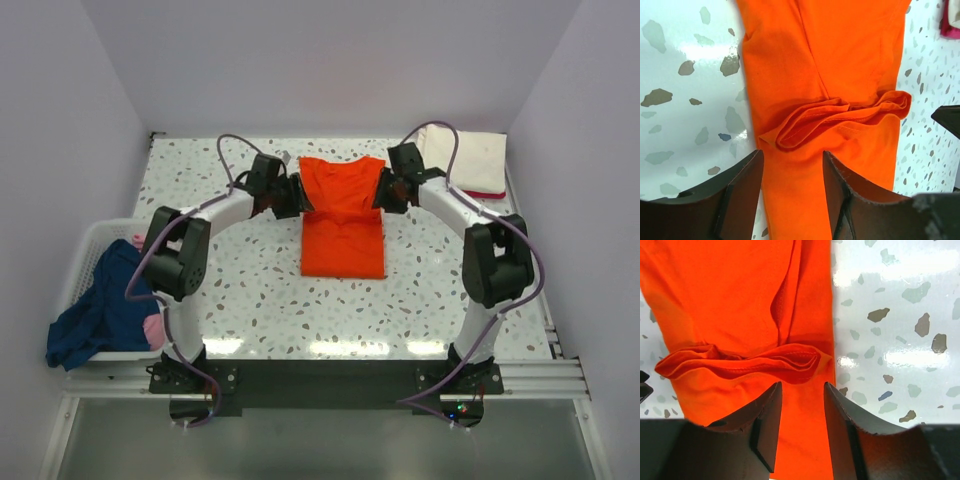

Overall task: Fold and stack the t-shirts
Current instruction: Fold the tshirt

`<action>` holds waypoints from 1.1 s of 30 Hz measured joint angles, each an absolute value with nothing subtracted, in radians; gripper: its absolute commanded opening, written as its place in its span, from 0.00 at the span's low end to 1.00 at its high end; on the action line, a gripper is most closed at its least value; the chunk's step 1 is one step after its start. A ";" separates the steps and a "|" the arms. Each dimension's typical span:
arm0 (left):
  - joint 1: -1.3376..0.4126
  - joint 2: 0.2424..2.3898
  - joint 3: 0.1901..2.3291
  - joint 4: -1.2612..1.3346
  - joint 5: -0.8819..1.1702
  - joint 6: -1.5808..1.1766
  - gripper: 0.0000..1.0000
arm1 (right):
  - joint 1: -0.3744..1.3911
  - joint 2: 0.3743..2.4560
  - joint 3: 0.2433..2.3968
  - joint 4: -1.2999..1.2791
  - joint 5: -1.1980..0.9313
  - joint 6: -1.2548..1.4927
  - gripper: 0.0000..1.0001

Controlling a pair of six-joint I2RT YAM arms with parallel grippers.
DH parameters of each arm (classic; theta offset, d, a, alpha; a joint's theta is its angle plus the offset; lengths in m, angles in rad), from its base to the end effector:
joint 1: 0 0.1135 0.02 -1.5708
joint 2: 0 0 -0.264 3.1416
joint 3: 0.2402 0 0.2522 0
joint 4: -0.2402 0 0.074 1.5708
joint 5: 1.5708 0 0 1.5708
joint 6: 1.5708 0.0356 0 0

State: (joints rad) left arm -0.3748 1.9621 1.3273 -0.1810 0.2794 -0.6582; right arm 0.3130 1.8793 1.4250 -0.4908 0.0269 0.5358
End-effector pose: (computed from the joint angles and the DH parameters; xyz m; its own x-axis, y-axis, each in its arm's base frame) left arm 0.3944 -0.1657 0.1818 -0.8590 -0.2939 -0.4193 0.0030 0.8160 -0.5781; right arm 0.3911 0.1256 0.2226 -0.8126 0.2734 -0.5147 0.1419 0.9494 0.2802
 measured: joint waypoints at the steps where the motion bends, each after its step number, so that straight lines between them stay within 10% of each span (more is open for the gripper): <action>1: -0.373 1.955 1.327 -0.184 0.277 -0.657 0.48 | 0.313 1.869 1.424 -0.492 0.027 0.533 0.42; 10: -0.434 1.880 1.316 -0.183 0.223 -0.633 0.00 | 0.426 1.779 1.356 -0.471 0.068 0.504 0.25; 33: -0.435 2.138 1.490 -0.202 0.216 -0.606 0.00 | 0.415 2.115 1.586 -0.489 0.087 0.465 0.17</action>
